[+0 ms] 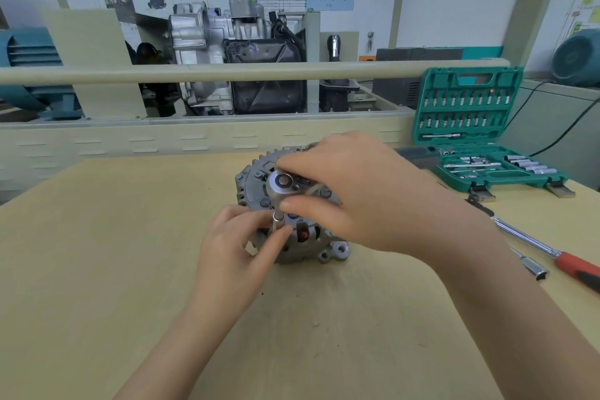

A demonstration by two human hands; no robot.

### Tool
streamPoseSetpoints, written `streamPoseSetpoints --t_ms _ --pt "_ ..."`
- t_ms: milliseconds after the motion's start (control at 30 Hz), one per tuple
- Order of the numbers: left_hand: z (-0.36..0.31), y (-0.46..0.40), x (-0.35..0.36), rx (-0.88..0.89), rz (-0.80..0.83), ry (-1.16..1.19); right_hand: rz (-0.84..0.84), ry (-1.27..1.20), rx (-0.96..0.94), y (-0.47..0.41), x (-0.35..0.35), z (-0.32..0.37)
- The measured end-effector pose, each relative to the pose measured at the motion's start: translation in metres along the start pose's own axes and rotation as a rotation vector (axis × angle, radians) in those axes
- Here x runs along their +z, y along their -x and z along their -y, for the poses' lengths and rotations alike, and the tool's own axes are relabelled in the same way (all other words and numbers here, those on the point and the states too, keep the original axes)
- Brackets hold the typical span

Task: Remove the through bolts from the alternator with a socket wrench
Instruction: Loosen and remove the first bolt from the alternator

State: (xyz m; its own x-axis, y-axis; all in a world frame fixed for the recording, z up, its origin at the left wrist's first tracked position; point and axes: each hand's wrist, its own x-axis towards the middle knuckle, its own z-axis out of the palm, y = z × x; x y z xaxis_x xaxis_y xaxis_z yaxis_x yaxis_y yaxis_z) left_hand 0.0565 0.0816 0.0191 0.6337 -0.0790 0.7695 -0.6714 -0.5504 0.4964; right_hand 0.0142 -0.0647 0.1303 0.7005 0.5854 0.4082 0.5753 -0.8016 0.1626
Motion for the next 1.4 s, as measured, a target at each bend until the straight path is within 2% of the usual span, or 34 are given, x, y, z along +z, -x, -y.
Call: streamPoseSetpoints --t_ms 133,300,433,567,833,1067,1300,1400 --pt "0.001 0.0 -0.002 0.068 0.045 0.028 0.001 0.011 0.011 0.0 0.0 0.001" --pt "-0.001 -0.003 0.0 0.083 -0.004 -0.055 -0.055 0.084 0.109 0.001 0.0 0.002" --pt "0.001 -0.001 -0.001 0.032 0.006 -0.029 -0.02 0.093 0.035 0.0 -0.001 0.001" --pt "0.0 0.001 -0.003 0.071 0.074 0.019 0.038 0.016 -0.004 0.003 -0.005 0.001" --pt "-0.005 0.0 0.002 0.038 -0.053 -0.04 -0.021 0.081 0.053 0.002 -0.006 0.003" --pt "-0.001 0.002 -0.002 0.079 0.04 0.023 0.05 0.026 0.012 0.002 -0.006 0.001" --pt "-0.005 0.0 0.002 0.031 -0.062 -0.006 -0.023 0.112 0.139 0.002 -0.006 0.007" --pt "-0.005 0.002 0.001 0.004 -0.058 0.031 -0.007 0.088 0.101 0.002 -0.005 0.011"
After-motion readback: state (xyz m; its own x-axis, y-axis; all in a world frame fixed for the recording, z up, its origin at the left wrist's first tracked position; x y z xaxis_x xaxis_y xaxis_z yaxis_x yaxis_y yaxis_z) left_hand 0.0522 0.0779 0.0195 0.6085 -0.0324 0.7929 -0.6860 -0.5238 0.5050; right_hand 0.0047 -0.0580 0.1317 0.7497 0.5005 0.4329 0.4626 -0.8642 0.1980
